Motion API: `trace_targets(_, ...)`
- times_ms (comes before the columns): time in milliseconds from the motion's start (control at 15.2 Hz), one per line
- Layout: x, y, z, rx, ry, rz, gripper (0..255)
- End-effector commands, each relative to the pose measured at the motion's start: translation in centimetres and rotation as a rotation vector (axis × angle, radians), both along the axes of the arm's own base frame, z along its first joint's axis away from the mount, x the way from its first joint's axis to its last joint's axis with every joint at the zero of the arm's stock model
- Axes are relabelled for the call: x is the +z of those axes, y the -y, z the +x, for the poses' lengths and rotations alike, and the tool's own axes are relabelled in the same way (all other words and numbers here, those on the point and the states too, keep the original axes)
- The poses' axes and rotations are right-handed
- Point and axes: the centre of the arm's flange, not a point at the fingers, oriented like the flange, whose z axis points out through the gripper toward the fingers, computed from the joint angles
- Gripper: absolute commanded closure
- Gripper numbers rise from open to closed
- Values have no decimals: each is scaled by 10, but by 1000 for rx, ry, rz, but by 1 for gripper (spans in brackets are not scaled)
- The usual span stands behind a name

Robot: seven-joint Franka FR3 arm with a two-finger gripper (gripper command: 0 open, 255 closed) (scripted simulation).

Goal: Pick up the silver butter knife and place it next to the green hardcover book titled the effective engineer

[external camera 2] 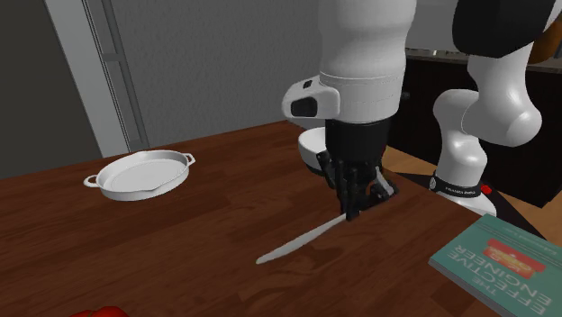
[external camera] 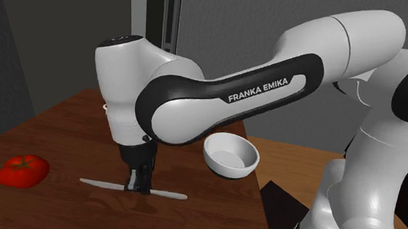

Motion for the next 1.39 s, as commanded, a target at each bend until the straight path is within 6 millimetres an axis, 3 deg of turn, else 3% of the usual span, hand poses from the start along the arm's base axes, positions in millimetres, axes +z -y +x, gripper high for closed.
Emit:
trace_targets(0,2,-11,-22,-1,0,0,255)
trace_targets(462,4,-53,-104,-1,0,0,255)
trace_targets(1320,-59,-54,-106,-1,0,0,255)
